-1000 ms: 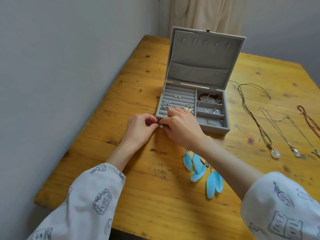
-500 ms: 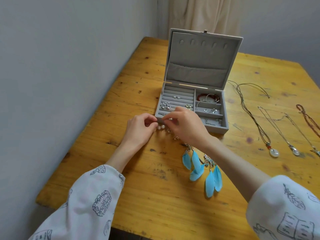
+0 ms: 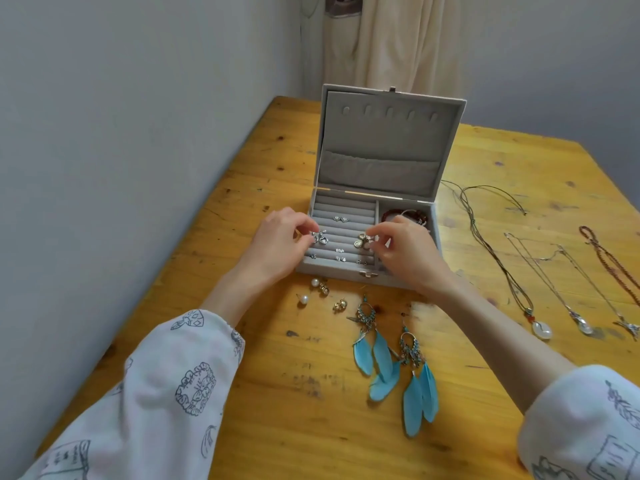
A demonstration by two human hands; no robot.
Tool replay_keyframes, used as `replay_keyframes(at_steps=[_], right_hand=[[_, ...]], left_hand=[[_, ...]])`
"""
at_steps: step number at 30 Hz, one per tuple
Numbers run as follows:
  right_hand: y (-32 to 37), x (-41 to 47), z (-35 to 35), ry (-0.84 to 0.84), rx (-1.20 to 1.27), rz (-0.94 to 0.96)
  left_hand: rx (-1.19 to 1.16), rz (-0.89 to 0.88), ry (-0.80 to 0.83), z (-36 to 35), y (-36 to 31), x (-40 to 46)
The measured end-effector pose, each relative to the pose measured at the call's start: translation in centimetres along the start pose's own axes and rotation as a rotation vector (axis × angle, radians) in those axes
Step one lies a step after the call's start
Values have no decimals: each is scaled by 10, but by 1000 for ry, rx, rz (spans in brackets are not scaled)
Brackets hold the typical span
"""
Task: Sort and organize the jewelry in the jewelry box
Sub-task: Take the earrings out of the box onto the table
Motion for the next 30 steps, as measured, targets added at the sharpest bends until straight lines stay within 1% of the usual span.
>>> replay_keyframes(at_steps=[3, 7, 11, 14, 17, 21, 24, 27, 30], right_hand=[[2, 3, -2, 32, -31, 15], [5, 6, -6, 59, -63, 34], [0, 7, -7, 49, 12, 9], [-1, 18, -2, 8, 17, 3], [-1, 38, 0, -14, -13, -2], [10, 56, -6, 10, -127, 77], [17, 55, -16, 18, -243, 163], [18, 50, -15, -66, -229, 190], [17, 53, -14, -65, -193, 147]], left_hand=[[18, -37, 38, -7, -6, 9], [47, -66, 38, -11, -10, 16], [101, -79, 9, -10, -12, 30], [169, -74, 17, -10, -10, 44], [254, -120, 64, -22, -17, 57], [399, -190, 65, -37, -21, 62], [372, -234, 4, -36, -20, 60], [315, -211, -9, -32, -19, 63], [253, -160, 31, -32, -16, 68]])
Point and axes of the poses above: each hand's wrist, its own x-axis towards the middle knuckle, its own z-axis out of the back of the hand, y = z × x, the point moved 8 cm from there along x, towards the middle knuckle, and after that the axes turned 2 degrees about y, right-handed, at the moved point
